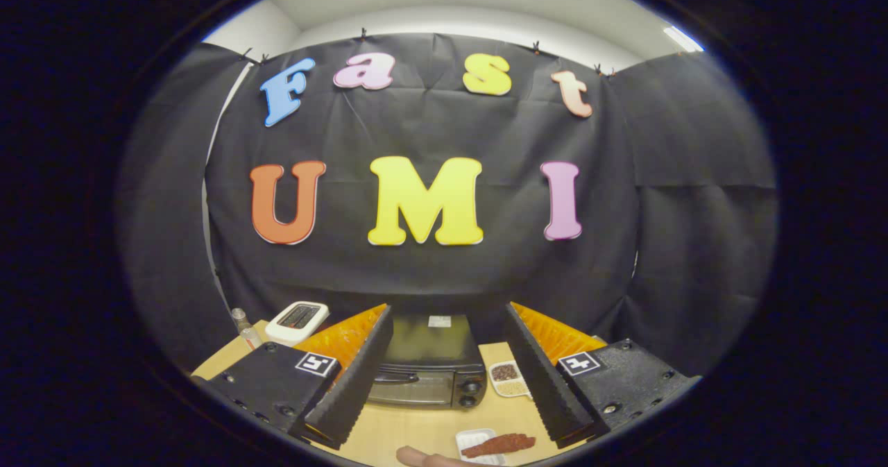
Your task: Open the toaster oven, put the food inside, and close the toaster oven door.
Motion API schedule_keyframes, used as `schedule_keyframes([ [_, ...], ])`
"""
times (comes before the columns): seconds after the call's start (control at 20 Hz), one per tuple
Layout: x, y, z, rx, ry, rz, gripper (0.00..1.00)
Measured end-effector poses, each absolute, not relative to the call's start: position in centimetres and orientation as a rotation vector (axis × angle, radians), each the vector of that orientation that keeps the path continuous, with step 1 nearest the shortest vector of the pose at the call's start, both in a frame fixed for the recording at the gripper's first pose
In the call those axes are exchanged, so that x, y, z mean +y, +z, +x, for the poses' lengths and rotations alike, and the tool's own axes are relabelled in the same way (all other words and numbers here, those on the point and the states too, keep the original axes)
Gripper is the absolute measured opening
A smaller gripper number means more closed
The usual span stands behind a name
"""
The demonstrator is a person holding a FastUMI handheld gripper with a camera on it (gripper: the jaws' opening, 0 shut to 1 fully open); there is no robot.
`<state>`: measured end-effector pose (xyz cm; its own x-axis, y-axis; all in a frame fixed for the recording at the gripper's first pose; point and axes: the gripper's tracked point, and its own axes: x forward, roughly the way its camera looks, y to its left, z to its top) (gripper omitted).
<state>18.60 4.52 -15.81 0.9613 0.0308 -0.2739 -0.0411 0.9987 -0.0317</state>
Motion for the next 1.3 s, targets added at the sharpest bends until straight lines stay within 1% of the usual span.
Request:
schedule_keyframes([
  [0.15,6.9,-21.5,21.8,0.397,0.078,-0.029,1.00],
  [0.35,10.4,-28.0,23.6,0.536,0.129,-0.020,1.00],
  [0.45,11.6,-30.1,24.5,0.578,0.146,-0.011,1.00],
  [0.65,12.1,-32.3,25.1,0.626,0.114,0.000,1.00],
  [0.75,12.4,-32.8,25.7,0.603,0.101,-0.016,1.00],
  [0.85,12.2,-33.1,24.8,0.604,0.096,-0.076,1.00],
  [1.05,12.3,-33.5,24.4,0.590,0.078,-0.073,1.00],
  [1.3,12.1,-34.4,23.9,0.613,0.077,-0.117,1.00],
])
